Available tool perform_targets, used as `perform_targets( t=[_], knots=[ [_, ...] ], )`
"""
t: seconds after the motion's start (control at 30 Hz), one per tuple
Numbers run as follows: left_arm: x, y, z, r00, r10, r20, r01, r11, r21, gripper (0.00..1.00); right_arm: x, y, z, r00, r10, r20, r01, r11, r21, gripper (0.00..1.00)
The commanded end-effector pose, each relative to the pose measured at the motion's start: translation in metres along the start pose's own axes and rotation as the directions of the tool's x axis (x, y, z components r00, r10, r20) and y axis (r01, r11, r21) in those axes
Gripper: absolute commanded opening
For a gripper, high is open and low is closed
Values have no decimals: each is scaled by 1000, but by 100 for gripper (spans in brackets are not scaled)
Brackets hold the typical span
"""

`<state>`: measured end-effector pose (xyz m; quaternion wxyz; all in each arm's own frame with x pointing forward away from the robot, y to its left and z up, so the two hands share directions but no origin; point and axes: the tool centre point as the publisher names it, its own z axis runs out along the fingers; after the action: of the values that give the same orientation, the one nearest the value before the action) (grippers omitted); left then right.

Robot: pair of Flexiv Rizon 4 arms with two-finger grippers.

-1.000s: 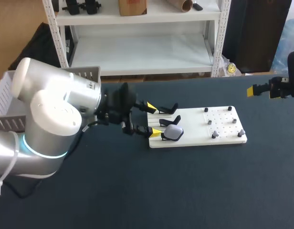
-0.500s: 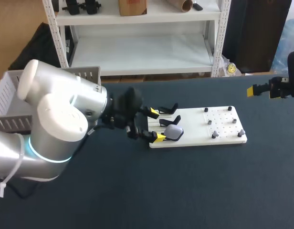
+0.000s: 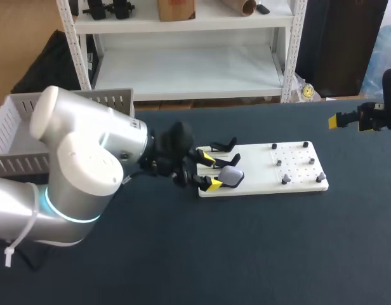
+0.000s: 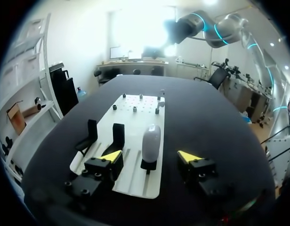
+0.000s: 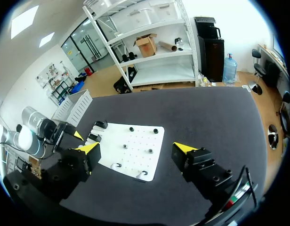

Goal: Pick up each earbud case from the left stands, insert the matching earbuds, close the lid, and place the case in the box.

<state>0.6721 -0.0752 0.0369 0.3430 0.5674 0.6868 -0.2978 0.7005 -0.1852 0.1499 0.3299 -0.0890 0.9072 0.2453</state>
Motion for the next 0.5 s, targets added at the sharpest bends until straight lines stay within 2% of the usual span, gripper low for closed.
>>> perform_targets(
  t=[0.03, 0.17, 0.4, 0.5],
  knots=[
    [1, 7, 11, 1000, -8, -6, 8, 1000, 7, 69, 0, -1, 0, 1000, -1, -1, 1, 1000, -3, 100],
    [2, 9, 16, 1000, -19, -2, 19, 1000, 14, 65, 0, -1, 0, 1000, -1, -1, 1, 1000, -3, 100],
    [2, 9, 24, 1000, -27, 7, 27, 999, 24, 66, 0, -1, 0, 1000, -1, -1, 1, 1000, -3, 100],
    [2, 9, 26, 999, -31, 10, 31, 999, 26, 62, 0, -1, 0, 1000, -1, -1, 1, 1000, -3, 100]
  ],
)
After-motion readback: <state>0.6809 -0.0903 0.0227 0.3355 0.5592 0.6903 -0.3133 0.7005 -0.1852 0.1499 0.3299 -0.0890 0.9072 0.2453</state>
